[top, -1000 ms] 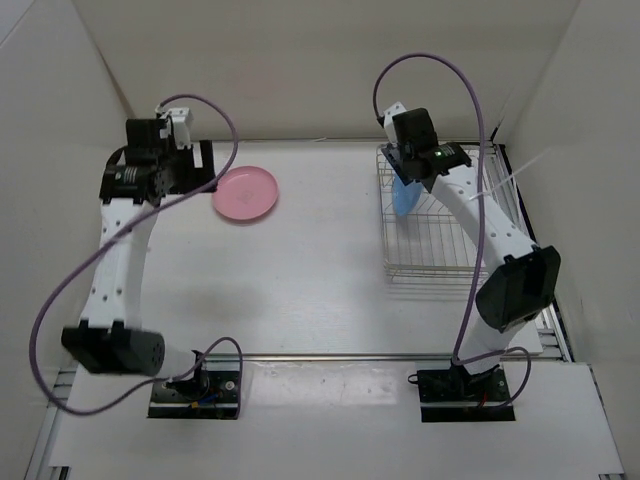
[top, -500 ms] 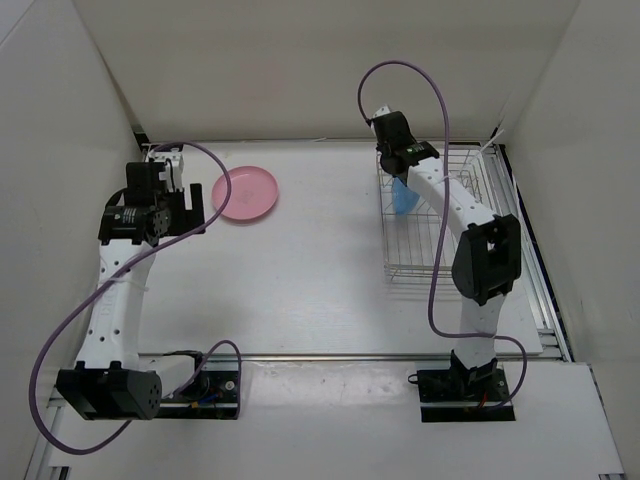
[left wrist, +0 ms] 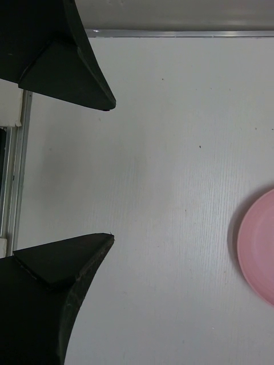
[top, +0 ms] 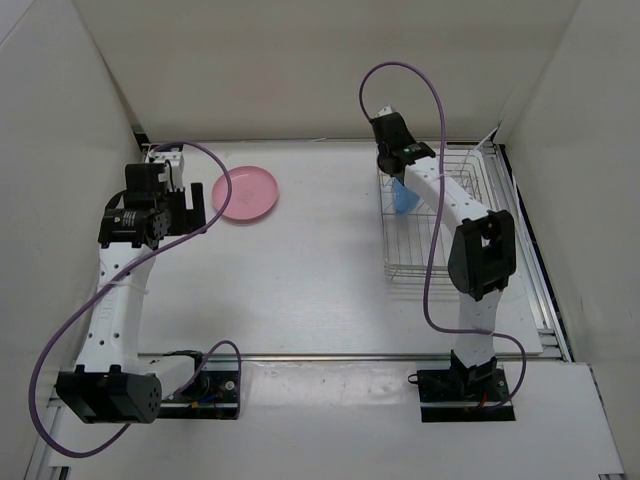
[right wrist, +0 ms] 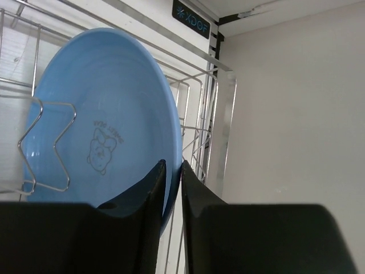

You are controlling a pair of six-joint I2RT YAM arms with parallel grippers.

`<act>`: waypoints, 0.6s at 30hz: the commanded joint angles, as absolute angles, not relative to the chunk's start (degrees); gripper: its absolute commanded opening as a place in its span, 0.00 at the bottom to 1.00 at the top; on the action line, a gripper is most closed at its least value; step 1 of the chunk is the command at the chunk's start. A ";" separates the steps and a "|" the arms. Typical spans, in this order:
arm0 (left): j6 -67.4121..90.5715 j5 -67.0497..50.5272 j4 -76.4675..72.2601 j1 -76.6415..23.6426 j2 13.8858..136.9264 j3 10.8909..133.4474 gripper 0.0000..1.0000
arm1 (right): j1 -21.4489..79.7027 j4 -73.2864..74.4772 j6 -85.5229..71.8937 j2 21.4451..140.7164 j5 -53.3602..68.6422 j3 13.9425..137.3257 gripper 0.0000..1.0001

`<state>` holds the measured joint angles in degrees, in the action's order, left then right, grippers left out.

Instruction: Unload the plates from the dish rack

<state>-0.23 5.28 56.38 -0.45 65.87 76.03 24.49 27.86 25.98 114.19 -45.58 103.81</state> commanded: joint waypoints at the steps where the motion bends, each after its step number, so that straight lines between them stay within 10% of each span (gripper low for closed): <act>1: -0.35 3.43 55.11 -0.44 64.42 75.23 1.00 | 25.05 25.22 27.15 115.05 -51.06 107.57 0.19; 6: -0.35 2.81 54.06 -0.44 64.42 74.71 1.00 | 25.05 22.42 28.21 115.05 -53.78 107.58 0.01; 18: -0.35 1.23 52.21 -0.44 66.71 73.48 1.00 | 26.81 1.88 47.27 112.24 -63.71 101.52 0.00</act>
